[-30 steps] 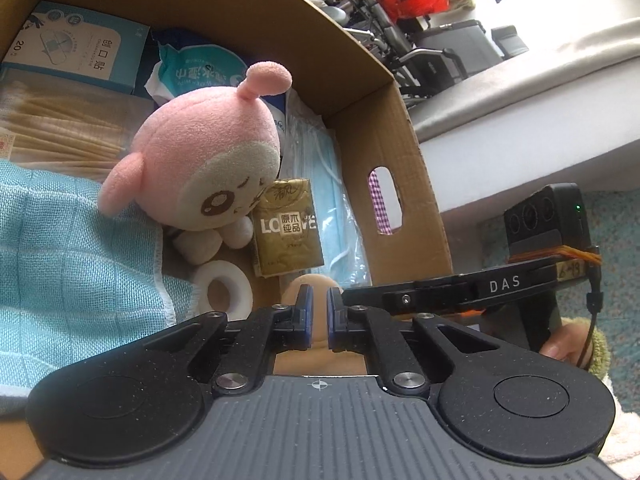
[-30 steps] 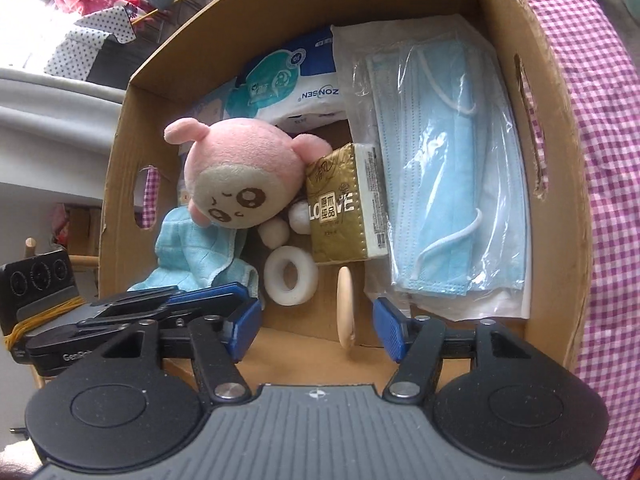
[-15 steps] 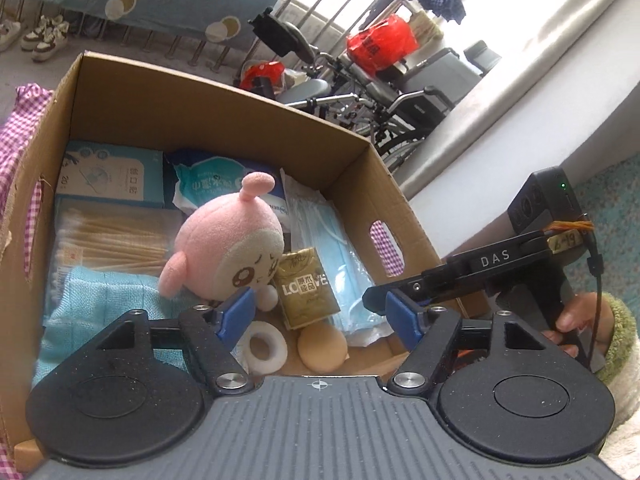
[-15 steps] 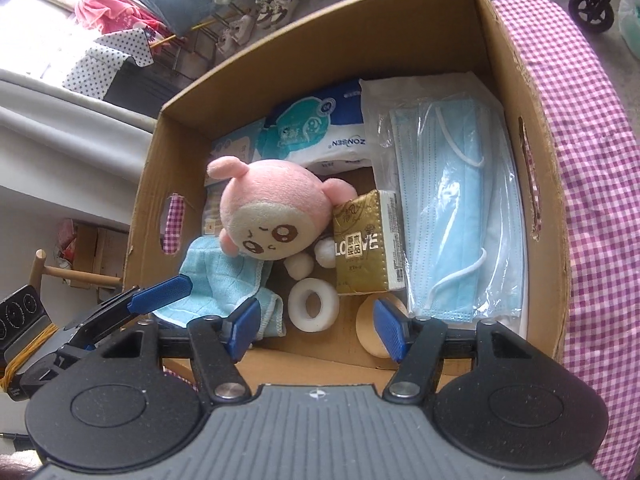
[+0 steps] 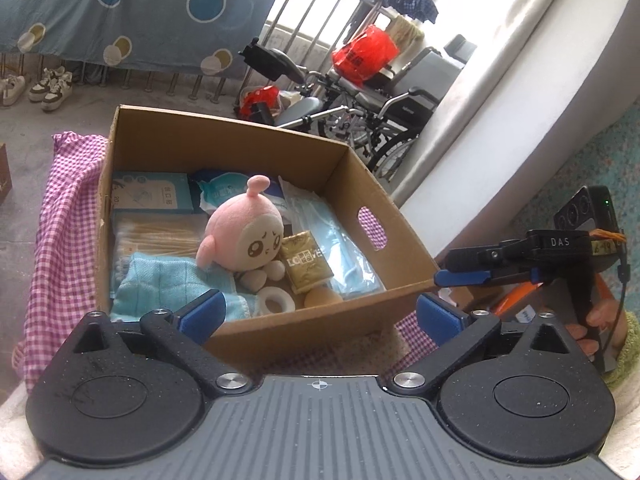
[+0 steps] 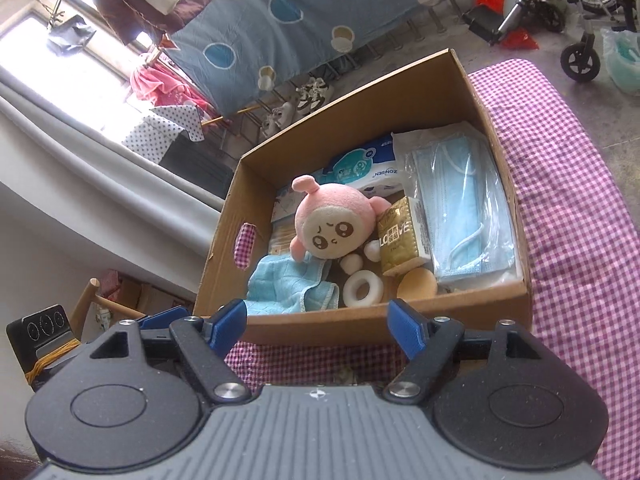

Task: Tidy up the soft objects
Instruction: 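Withdraw the right gripper and move it to the green scrunchie, then grasp the green scrunchie with the right gripper and lift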

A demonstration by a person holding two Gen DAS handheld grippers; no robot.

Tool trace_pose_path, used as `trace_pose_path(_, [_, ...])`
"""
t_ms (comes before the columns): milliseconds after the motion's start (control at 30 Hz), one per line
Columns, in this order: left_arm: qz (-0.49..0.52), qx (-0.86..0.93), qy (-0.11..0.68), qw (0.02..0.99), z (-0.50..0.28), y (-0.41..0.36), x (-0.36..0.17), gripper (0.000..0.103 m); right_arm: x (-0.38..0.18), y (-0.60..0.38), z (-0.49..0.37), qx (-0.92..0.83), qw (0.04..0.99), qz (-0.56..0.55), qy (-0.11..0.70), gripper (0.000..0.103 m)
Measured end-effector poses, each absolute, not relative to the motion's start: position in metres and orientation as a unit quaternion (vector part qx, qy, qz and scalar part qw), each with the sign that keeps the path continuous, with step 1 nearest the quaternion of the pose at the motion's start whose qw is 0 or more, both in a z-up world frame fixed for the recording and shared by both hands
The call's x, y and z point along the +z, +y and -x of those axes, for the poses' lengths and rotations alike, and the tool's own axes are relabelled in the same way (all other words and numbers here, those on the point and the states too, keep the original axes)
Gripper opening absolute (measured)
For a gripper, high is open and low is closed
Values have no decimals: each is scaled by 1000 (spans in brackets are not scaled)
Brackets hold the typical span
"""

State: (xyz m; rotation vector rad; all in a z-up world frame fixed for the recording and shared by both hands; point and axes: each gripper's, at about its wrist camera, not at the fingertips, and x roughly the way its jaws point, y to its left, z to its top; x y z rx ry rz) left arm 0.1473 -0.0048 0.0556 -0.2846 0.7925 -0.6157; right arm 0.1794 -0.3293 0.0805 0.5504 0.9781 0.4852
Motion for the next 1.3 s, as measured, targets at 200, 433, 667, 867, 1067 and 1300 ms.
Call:
trace_pose_path(200, [73, -291, 404, 864, -129, -10, 53, 102, 61, -326, -151, 229, 815, -263, 463, 80])
trace_pose_path(433, [-13, -321, 452, 832, -129, -65, 4, 100, 23, -296, -145, 208, 817, -183, 505, 80])
trace_pose_path(667, [-71, -327, 481, 810, -136, -98, -40, 74, -11, -264, -145, 210, 817, -93, 528, 62])
trace_pose_path(867, [-64, -341, 504, 791, -141, -103, -59, 52, -29, -254, -153, 221, 809, -69, 540, 47])
trace_pose_path(1067, [-59, -347, 506, 787, -141, -106, -67, 29, -38, -247, -148, 224, 813, -26, 537, 22])
trace_pose_path(1300, [-46, -345, 483, 803, -133, -96, -48, 19, -16, -255, -134, 222, 829, -43, 511, 17])
